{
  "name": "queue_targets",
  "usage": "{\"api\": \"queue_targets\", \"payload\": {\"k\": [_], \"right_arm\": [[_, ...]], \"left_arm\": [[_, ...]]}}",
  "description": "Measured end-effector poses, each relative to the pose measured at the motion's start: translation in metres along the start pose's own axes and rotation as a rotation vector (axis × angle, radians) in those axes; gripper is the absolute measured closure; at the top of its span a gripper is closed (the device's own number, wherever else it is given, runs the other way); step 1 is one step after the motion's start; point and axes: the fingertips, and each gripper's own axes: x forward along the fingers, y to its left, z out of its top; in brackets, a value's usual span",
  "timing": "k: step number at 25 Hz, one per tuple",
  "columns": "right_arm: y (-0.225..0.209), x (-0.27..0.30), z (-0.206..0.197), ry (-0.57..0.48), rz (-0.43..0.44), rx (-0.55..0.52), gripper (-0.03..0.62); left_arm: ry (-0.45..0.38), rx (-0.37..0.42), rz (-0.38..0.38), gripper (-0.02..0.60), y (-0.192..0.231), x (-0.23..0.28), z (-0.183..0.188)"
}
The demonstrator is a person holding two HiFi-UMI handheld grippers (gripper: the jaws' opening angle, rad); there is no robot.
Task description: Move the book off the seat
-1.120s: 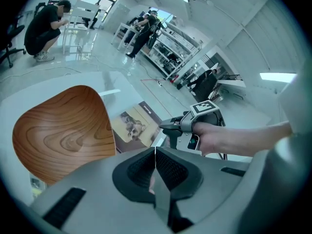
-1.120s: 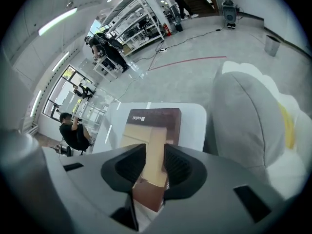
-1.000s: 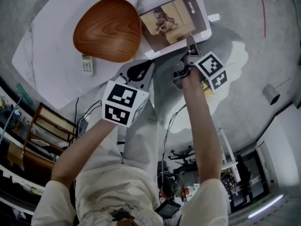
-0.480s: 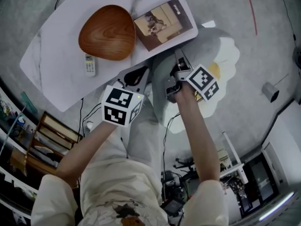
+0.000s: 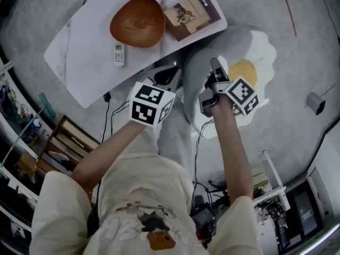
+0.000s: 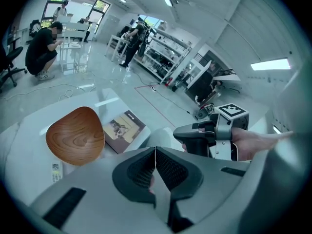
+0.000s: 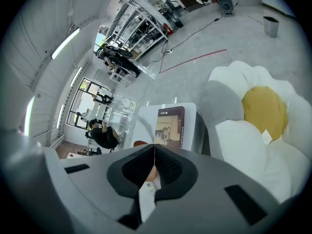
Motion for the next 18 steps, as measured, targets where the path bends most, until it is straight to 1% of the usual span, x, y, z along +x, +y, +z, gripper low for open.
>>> {"api": "queue_targets", "payload": {"k": [5,9,14,18], "right_arm": [[0.020,-0.041,-0.012,-0.001,0.066,-0.061,0.583],[0.040,-0.074,-0.015,-0.007,0.097,-0.130,0.583],[0.071,-0.119,-0.012,-0.044,0.147,-0.223,0.583],[0.083,-0.162,-0.013,-0.080,0.182,-0.288,0.582]], "left_arm": [[-0.014,0.034,-0.005,0.569,-0.031,-0.025,0.002],[-0.032,0.036,-0.010,0.569,-0.056,-0.052,0.008],[-0.061,0.055,-0.024,0.569,-0.088,-0.080,0.018],[-0.099,0.080,-0.037,0.569,-0.118,-0.102,0.025]]}}
